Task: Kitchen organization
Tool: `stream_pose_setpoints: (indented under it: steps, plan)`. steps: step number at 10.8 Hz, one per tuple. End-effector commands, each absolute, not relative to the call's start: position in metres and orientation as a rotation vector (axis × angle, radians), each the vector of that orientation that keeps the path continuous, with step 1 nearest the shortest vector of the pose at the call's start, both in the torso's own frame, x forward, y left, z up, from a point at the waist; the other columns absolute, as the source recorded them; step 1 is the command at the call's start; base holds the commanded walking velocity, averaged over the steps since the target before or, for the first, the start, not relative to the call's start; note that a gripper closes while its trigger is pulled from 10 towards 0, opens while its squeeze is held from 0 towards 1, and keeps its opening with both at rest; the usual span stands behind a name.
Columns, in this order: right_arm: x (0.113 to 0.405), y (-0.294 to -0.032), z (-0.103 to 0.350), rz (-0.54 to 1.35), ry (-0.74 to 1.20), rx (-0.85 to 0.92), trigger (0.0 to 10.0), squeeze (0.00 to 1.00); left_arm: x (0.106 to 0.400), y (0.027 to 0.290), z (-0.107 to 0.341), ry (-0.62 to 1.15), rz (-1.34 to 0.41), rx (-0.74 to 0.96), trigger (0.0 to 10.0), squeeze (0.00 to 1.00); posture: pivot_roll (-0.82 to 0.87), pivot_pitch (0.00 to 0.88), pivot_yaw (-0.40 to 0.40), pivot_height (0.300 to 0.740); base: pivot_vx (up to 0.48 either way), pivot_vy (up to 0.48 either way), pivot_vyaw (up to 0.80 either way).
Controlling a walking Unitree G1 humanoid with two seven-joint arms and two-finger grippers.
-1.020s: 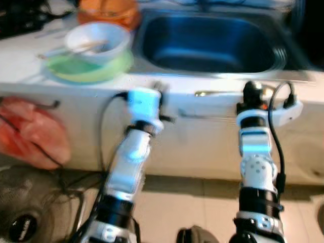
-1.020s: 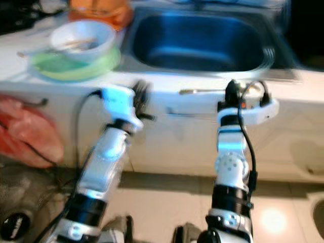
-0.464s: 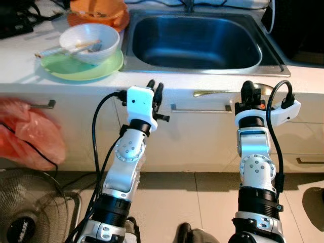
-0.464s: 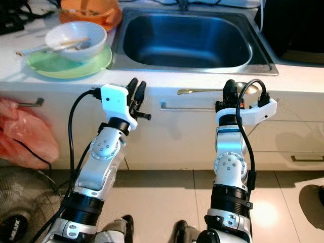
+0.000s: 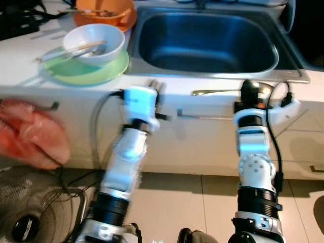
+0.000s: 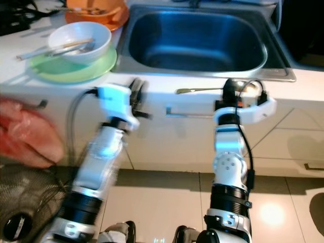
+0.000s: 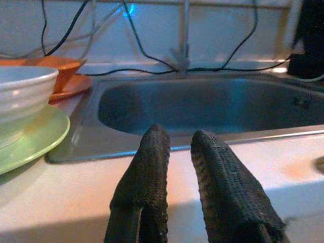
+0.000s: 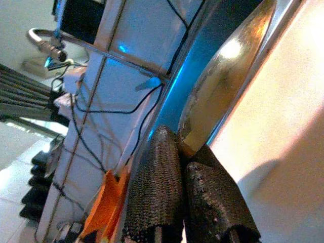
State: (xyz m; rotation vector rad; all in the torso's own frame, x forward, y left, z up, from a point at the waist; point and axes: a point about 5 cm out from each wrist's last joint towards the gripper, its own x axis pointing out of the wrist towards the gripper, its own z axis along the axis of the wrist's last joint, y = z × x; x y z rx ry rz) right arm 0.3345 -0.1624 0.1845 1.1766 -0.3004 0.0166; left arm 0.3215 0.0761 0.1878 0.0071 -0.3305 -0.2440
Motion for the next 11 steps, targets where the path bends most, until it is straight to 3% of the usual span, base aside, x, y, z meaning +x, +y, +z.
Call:
stream_pose_setpoints:
  steps: [1, 11]
  plan:
    - [0.3334, -0.1641, 0.1871, 0.009, -0.321, 1.193, 10.0, 0.0, 0.3194, 0.0684, 0.1865, -0.326, -0.266, 0.004, 10.0, 0.0, 0.13, 0.174, -0.029, 0.74, 0.281, 0.0, 0.0]
    - [0.3347, -0.1642, 0.194, 0.027, -0.345, 1.206, 10.0, 0.0, 0.3192, 0.0662, 0.1876, -0.333, -0.275, 0.006, 10.0, 0.0, 0.13, 0.163, -0.029, 0.74, 0.293, 0.0, 0.0]
